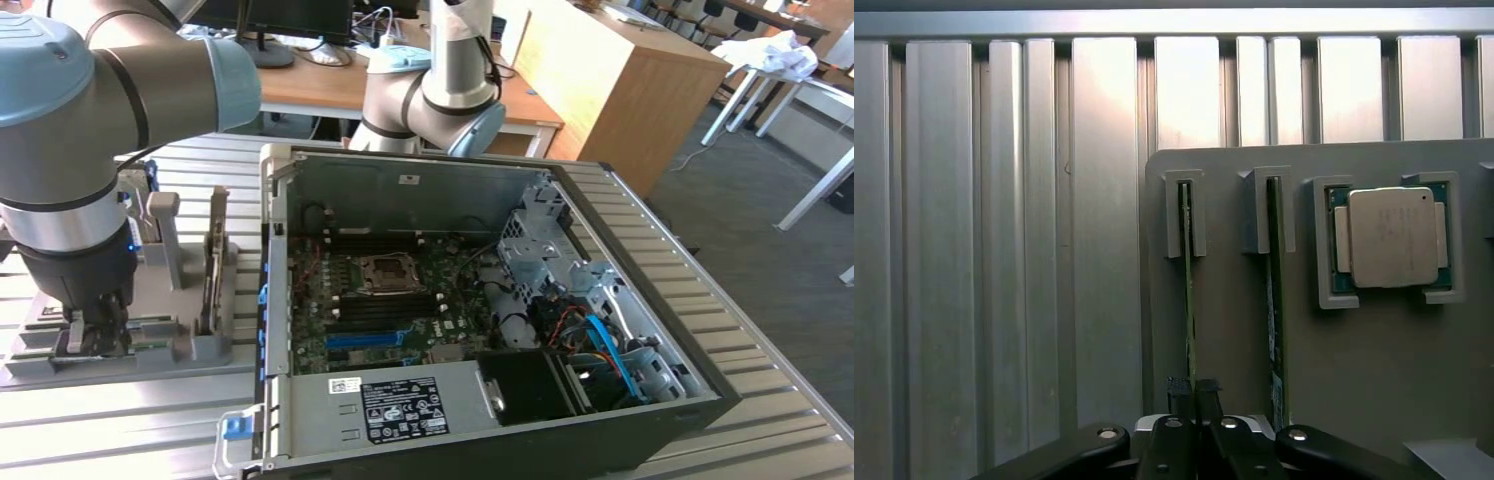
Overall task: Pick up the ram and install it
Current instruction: 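Pick up the ram and move it above insertion slot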
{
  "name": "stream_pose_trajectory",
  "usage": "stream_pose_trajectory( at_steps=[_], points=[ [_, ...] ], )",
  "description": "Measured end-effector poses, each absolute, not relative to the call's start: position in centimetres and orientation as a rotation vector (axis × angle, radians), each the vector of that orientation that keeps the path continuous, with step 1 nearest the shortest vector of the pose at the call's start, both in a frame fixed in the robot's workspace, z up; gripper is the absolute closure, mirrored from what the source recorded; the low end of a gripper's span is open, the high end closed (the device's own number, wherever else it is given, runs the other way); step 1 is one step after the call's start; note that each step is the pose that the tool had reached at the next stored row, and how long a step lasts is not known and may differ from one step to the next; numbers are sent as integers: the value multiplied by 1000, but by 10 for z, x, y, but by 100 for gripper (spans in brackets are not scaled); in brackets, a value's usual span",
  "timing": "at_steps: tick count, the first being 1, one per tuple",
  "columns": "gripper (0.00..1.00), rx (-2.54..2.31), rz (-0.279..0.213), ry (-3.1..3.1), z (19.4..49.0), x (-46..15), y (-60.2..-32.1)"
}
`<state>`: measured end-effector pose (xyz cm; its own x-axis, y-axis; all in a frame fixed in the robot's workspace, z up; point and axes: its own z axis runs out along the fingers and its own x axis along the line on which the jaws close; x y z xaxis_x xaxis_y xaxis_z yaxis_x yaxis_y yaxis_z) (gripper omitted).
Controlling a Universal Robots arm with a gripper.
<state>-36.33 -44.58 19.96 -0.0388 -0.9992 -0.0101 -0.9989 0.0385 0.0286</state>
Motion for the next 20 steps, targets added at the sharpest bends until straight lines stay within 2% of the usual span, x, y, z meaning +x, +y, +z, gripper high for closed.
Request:
stream_pose_trajectory(
  at_steps=[20],
  points=[
    [88, 2169, -43, -2255, 209, -363, -446]
  ],
)
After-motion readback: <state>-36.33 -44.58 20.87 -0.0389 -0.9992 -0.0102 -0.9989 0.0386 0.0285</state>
